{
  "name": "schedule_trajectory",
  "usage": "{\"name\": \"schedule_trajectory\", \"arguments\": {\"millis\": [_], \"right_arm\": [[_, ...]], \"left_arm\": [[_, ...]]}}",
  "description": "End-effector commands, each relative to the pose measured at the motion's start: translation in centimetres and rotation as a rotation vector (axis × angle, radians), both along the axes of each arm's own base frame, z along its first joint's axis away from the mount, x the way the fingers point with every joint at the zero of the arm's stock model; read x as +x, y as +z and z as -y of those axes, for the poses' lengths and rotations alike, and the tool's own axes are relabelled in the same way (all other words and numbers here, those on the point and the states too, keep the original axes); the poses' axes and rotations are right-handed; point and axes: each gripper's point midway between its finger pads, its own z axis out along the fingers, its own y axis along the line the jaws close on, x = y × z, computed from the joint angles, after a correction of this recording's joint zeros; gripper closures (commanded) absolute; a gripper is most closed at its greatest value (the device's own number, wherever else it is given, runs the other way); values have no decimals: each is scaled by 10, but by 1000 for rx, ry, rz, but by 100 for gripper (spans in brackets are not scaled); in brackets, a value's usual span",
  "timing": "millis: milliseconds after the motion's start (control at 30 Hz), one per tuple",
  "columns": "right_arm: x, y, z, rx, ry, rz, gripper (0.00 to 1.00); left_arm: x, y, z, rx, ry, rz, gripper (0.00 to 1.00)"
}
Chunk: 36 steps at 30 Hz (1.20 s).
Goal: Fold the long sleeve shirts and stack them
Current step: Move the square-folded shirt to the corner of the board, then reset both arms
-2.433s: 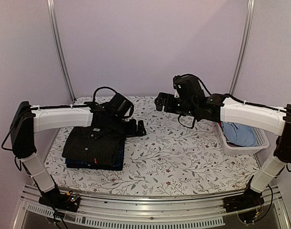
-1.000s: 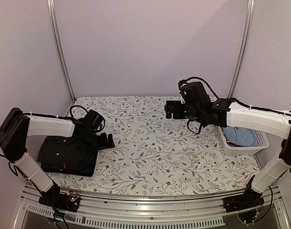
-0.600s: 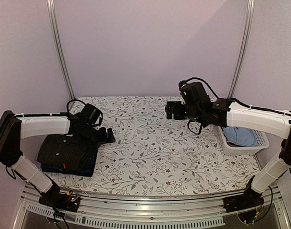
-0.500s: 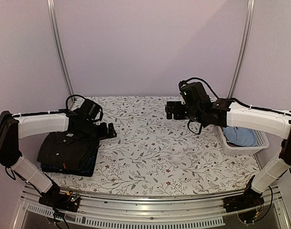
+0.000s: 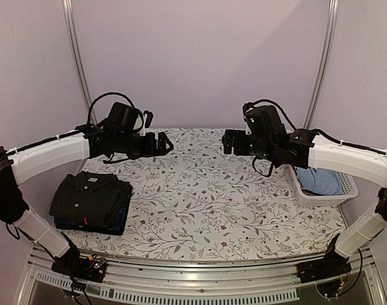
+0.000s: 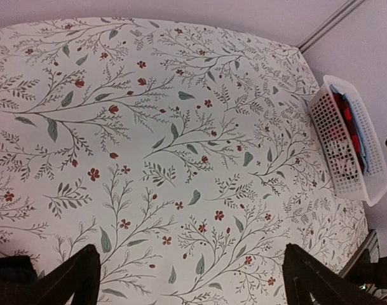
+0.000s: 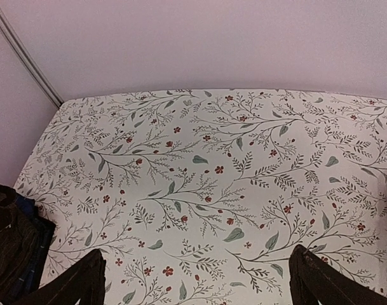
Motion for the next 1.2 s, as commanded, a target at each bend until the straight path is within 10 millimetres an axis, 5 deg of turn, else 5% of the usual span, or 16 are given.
{"name": "schedule_trajectory", "arguments": {"millis": [0,200,467,1167], "right_arm": [[-7,28,16,70,-32,35,1],[-20,64,25,137,-10,89,1],[-35,91,45,157,-8,145,1],[-31,89,47,109,-18,163,1]], "left_arm": [[11,36,30,-45,-69,122,0],[23,74,48,-109,-94,237,0],[30,99,49,-128,-90,327,0],[18,113,34,-117,-91,416,0]]}}
